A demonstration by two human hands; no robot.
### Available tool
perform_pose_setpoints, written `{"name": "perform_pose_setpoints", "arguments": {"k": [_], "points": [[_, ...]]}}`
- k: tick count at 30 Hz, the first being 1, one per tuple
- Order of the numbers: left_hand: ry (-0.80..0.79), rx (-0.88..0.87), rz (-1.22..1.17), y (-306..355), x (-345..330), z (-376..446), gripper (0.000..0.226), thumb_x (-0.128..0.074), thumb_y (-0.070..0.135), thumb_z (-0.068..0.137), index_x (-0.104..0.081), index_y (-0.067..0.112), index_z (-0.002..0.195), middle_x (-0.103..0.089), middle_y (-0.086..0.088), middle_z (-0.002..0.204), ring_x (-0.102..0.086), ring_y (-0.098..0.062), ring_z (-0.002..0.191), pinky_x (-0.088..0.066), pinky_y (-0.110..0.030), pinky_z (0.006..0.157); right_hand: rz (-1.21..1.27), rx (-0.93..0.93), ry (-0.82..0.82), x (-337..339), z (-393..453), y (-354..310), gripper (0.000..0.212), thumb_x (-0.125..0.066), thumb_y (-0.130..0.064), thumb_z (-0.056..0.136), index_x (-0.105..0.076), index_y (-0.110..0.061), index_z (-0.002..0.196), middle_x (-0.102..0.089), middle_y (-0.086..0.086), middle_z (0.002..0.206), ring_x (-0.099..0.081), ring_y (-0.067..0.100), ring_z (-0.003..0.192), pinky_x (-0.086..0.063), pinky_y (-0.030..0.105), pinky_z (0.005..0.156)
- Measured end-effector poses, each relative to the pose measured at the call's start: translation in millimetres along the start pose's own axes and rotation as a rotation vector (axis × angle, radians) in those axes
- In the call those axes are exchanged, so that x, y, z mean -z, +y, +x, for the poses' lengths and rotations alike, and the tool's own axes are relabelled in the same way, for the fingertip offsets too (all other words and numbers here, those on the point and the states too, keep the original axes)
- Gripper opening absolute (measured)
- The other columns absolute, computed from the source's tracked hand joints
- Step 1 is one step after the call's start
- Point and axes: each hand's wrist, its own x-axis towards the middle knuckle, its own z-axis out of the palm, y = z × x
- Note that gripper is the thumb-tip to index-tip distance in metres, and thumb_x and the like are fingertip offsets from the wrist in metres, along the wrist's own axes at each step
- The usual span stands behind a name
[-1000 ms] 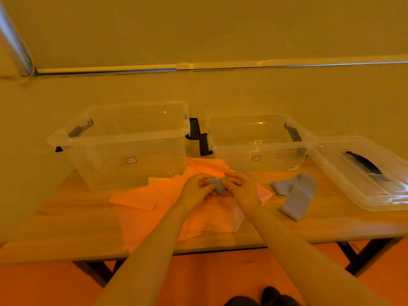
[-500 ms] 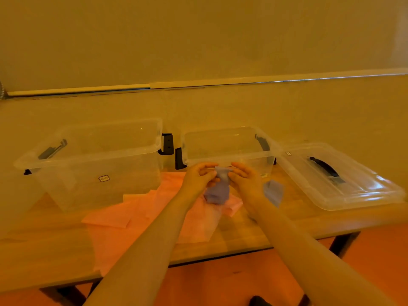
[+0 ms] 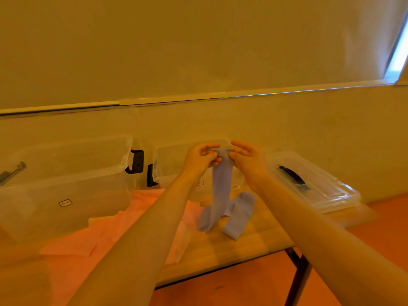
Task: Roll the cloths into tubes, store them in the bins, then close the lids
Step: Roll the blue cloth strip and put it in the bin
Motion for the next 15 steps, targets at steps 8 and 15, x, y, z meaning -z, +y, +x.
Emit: {"name": "perform_pose_setpoints", "arguments": {"k": [8, 15], "points": [[0.006, -0.056, -0.053, 22.3, -23.6, 22.2, 0.023, -0.052, -0.007, 0.09, -0.063, 0.008, 0.104, -0.066, -0.003, 0.076, -0.064, -0.006, 0.063, -0.054, -0.02, 0.066, -0.029, 0.078, -0.002, 20.3, 18.0, -29.7, 0.03, -0.056, 0.005, 0.091, -0.058, -0.013, 0.115, -0.067, 0.007, 0.101, -0.064, 0.022, 0.099, -0.052, 0.038, 0.09], [0.008, -0.083, -0.085, 36.1, -40.9, 31.8, 0.022, -0.053, -0.005, 0.091, -0.063, 0.009, 0.103, -0.067, -0.004, 0.082, -0.064, -0.006, 0.066, -0.055, -0.018, 0.067, 0.005, 0.114, 0.008, 33.7, 30.7, -41.6, 0.03, -0.056, 0.007, 0.089, -0.059, -0.016, 0.109, -0.068, 0.002, 0.093, -0.065, 0.02, 0.096, -0.053, 0.035, 0.089]]}}
